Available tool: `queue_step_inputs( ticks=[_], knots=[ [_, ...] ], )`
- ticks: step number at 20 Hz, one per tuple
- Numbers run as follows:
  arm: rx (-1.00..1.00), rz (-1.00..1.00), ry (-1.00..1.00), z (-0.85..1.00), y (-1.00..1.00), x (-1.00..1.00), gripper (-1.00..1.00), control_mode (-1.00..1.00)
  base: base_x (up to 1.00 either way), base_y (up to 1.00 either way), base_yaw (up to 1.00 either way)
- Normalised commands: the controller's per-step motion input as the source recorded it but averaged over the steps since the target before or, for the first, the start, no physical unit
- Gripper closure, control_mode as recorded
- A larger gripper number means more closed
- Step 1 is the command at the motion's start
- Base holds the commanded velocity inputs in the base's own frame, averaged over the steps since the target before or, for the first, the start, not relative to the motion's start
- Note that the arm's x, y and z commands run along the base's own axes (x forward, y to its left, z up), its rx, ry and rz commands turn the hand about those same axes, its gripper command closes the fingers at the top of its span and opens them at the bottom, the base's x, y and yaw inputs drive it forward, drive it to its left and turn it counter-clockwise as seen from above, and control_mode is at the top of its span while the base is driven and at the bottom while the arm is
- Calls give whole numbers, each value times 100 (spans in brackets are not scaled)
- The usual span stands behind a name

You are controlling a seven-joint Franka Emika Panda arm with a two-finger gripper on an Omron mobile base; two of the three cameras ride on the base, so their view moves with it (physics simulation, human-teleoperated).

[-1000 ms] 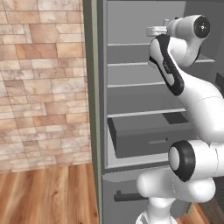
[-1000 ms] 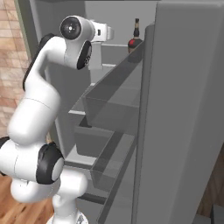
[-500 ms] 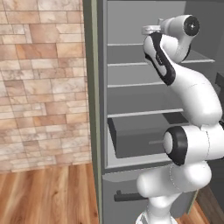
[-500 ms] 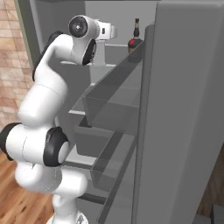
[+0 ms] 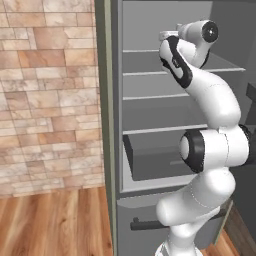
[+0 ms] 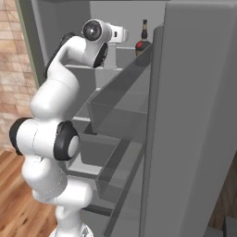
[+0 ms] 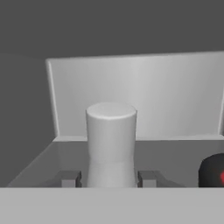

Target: Place the liquors on the top shelf of the fridge to keep them out of children's reach, and place the cucumber on lower shelves for easy access.

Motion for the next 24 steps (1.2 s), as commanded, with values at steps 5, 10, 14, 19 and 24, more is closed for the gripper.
queue_step_inputs(
  ticks=[5,10,14,19,24],
  knots=[
    [0,1,0,-12,-9,51,100,-100,0,0,0],
    [0,2,0,-12,-5,49,100,-100,0,0,0],
    [0,2,0,-13,-1,51,100,-100,0,0,0],
    [0,2,0,-15,0,57,100,-100,0,0,0],
    [0,2,0,-17,0,55,100,-100,0,0,0]
  ],
)
